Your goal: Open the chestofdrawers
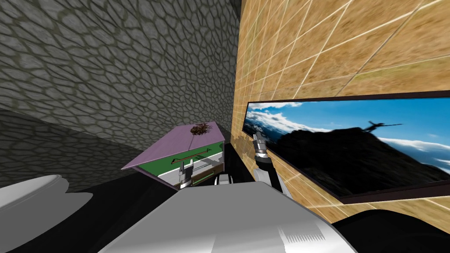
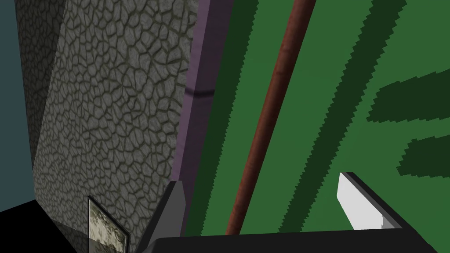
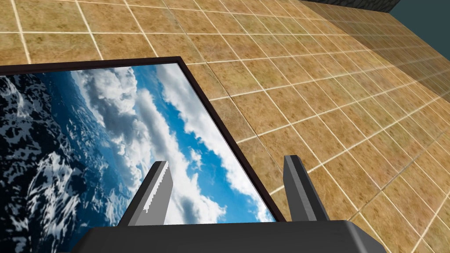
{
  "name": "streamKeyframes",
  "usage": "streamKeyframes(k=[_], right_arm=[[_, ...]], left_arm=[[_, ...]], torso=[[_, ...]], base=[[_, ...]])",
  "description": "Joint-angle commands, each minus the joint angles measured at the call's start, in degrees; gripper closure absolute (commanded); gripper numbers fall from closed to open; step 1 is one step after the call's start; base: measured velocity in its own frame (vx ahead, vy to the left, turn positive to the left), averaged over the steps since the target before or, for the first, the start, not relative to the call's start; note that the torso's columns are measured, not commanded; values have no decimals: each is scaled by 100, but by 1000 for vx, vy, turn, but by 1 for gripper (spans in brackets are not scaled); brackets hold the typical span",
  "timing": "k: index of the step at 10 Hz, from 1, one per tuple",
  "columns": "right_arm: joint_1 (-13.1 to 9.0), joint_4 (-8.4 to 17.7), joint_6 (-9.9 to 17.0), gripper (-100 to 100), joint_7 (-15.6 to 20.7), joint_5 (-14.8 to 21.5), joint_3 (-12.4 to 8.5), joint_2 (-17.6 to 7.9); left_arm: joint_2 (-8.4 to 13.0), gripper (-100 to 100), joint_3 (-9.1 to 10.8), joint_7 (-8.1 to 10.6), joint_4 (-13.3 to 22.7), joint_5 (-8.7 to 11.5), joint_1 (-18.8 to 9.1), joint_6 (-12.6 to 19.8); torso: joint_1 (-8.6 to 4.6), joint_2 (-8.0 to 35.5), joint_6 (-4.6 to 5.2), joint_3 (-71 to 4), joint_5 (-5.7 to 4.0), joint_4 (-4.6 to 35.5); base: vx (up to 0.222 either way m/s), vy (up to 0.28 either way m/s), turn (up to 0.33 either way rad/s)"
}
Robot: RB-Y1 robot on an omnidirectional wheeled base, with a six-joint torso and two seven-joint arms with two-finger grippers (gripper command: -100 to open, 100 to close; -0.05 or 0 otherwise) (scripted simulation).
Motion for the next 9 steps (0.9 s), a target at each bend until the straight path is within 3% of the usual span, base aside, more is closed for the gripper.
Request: streamKeyframes(k=[1, 8, 9], right_arm=[[0, 0, 0, 0, 0, 0, 0, 0], [-1, 0, 0, 0, 0, 0, 0, 0], [-2, 0, 0, 0, 0, 0, 0, 0]], left_arm=[[-61, -100, 14, 12, 220, 13, -74, -108], [92, -100, 118, -46, -46, 49, -609, 675], [77, -100, 109, -32, 53, 49, -584, 557]], torso=[[2, 8, 0, 5, 1, 2], [4, -2, 1, -1, 2, 0], [4, -3, 4, -1, -2, 5]], base=[[19, -10, 0], [-34, -10, 23], [-25, -9, 7]])
